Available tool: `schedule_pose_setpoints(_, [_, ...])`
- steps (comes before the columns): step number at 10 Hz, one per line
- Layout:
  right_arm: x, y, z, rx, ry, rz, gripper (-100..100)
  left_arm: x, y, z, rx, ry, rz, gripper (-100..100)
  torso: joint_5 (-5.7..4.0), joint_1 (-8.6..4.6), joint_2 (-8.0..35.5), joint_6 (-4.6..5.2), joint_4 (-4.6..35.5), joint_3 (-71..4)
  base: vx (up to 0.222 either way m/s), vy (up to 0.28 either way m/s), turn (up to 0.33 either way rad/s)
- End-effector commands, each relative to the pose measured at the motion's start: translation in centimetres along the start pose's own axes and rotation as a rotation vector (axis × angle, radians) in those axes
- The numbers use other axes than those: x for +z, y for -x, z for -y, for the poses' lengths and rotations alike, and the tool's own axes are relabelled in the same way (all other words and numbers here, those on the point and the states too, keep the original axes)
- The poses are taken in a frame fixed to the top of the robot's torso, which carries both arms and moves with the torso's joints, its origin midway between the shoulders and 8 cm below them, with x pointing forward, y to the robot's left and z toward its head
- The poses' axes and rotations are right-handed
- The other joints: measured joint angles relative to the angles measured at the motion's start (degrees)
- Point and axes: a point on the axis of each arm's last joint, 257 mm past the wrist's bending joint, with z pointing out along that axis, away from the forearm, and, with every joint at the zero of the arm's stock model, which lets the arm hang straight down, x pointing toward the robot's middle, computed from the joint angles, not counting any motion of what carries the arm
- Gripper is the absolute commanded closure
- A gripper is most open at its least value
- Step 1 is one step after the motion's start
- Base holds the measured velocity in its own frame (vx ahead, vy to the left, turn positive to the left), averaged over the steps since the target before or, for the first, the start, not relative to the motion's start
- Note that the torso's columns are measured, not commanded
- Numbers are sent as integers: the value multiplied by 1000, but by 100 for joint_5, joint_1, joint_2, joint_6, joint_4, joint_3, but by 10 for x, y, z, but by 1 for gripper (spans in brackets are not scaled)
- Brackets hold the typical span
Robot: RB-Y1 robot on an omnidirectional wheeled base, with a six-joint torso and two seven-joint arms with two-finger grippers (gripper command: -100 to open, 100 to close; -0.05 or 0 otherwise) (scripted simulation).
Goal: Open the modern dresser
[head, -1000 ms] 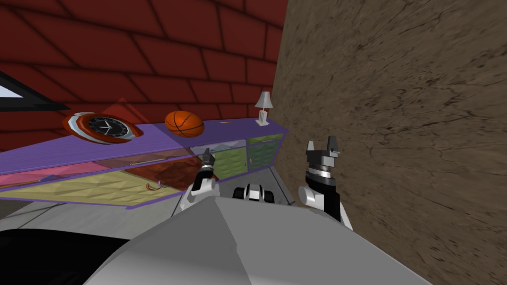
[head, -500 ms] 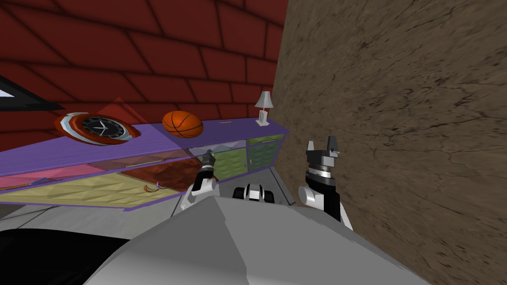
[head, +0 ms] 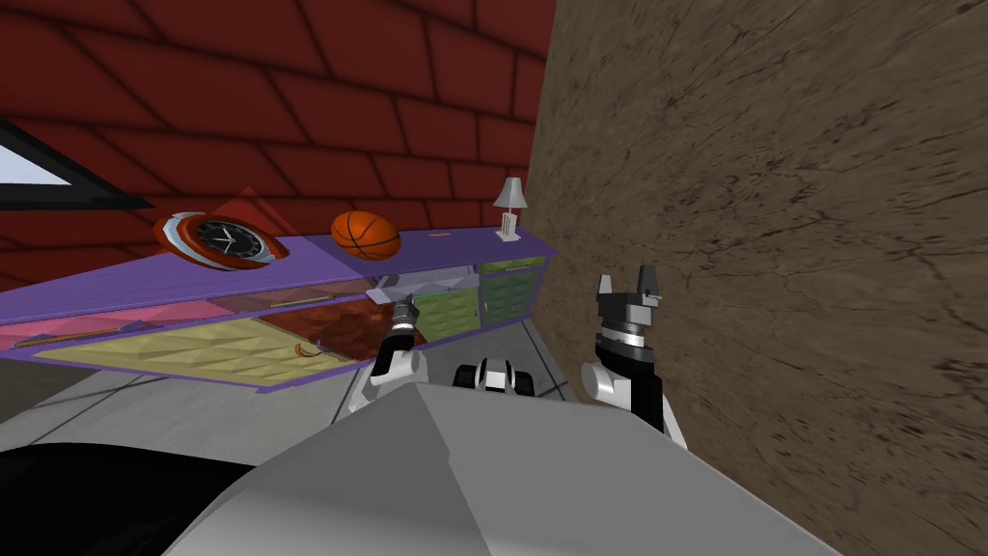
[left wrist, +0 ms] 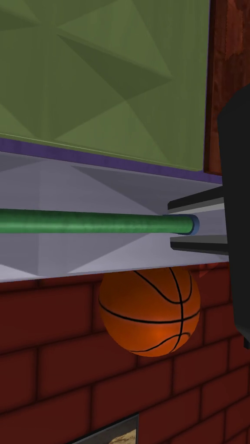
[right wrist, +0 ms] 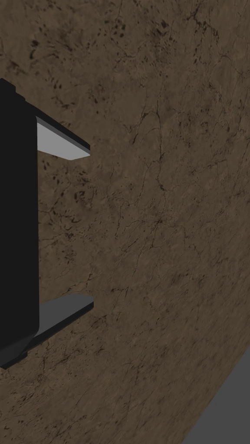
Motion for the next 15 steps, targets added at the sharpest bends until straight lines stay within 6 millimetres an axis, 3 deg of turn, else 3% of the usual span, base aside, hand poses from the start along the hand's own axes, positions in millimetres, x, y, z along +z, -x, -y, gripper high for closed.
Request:
schedule_pose_setpoints(1, [0, 0, 0, 0, 0, 0, 0, -3, 4, 7, -1, 11, 6, -100, -1, 13, -29, -4, -3, -17, -9, -10, -29])
schedule_pose_setpoints(10, [0, 0, 0, 0, 0, 0, 0, -11, 15, 52, -2, 10, 21, -100, 12, 14, -14, -4, -13, -7, 14, -1, -19])
schedule_pose_setpoints(11, [0, 0, 0, 0, 0, 0, 0, -11, 15, 44, -3, 19, 22, -100, -2, 4, -3, -7, 0, -3, 8, 1, -2])
schedule_pose_setpoints(12, [0, 0, 0, 0, 0, 0, 0, -12, 15, 44, -3, 24, 22, 0, 4, 3, 0, -5, -5, 1, 0, 0, 0])
schedule_pose_setpoints(15, [0, 0, 0, 0, 0, 0, 0, -12, 16, 41, -3, 30, 23, 0, 12, 11, -11, -4, -13, -5, 0, 0, 0])
